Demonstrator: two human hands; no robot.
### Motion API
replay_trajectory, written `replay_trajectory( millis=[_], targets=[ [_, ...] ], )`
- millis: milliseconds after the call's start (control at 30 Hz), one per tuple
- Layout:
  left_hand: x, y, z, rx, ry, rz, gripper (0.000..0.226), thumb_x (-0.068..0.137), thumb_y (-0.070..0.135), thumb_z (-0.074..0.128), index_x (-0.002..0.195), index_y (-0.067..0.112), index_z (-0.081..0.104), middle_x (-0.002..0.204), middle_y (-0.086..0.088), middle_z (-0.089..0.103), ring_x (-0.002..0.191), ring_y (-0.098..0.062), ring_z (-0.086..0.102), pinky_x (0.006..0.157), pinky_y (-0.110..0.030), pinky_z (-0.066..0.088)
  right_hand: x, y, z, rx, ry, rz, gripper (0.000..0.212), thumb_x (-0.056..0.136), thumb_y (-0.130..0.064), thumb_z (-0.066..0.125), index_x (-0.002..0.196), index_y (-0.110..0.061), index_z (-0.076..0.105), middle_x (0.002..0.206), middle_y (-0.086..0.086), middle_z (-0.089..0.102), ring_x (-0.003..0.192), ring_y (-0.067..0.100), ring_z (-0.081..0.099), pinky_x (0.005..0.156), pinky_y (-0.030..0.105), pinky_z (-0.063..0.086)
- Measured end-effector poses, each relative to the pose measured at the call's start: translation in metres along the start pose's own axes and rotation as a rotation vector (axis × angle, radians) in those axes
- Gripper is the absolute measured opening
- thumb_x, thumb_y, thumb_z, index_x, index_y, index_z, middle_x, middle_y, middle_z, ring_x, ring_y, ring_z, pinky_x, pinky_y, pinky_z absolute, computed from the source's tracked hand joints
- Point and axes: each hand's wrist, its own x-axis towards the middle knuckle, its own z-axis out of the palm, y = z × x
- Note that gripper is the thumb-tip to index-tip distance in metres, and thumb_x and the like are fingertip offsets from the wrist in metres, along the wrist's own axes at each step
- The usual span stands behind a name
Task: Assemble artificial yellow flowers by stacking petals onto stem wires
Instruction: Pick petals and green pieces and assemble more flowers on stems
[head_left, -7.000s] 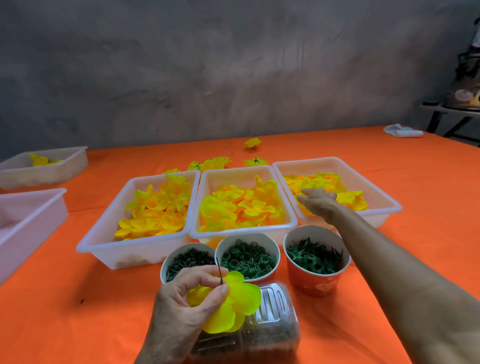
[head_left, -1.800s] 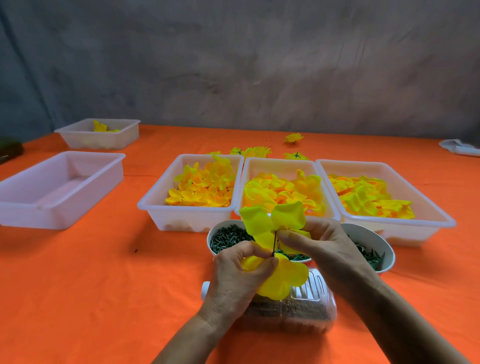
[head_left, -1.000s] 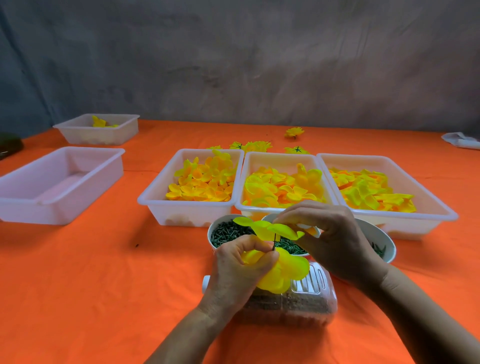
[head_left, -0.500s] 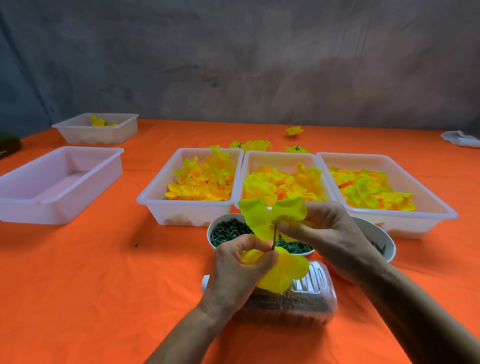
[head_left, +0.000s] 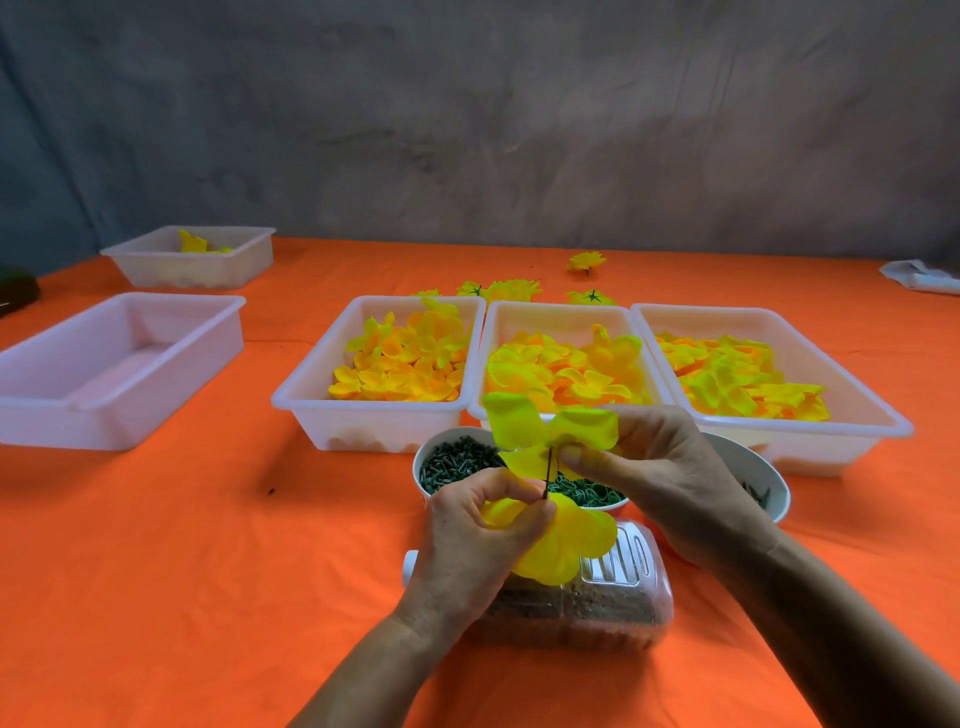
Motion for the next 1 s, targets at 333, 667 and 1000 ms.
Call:
replay_trajectory(
  millis=[333,667,1000],
  targets=[
    [0.001,-0.004,0.001,0.018,0.015,-0.005,0.021,0.073,0.005,0.076,0.066,0.025,0.07,0.072,0.013,0.071,0.071,0.003,0.062,0.073,-0.019,0.049,-0.001,-0.003,0.0,-0.578,0.05,-0.306,0.013,0.076,-0.007,0.069,0.087,-0.011,0.075,0.082,-0.001,0.072,0.077,0.009,0.066,0.066,0.032,0.052],
    [0.001,-0.006,0.002,0.005,0.018,0.004,0.007,0.066,0.018,0.078,0.072,0.017,0.075,0.067,0.002,0.07,0.063,-0.004,0.056,0.07,-0.036,0.053,-0.001,-0.006,-0.006,-0.958,-0.045,-0.597,0.02,0.092,-0.018,0.056,0.091,-0.004,0.071,0.082,0.004,0.068,0.071,0.027,0.061,0.058,0.042,0.05],
    [-0.001,-0.012,-0.003,-0.11,-0.032,0.009,0.028,0.063,0.036,0.079,0.08,0.015,0.073,0.072,-0.002,0.072,0.066,-0.01,0.062,0.063,-0.04,0.056,0.0,0.007,-0.011,-0.758,-0.11,-0.303,0.017,0.076,0.002,0.062,0.079,-0.011,0.073,0.11,0.002,0.065,0.101,0.015,0.061,0.081,0.037,0.05]
  ],
)
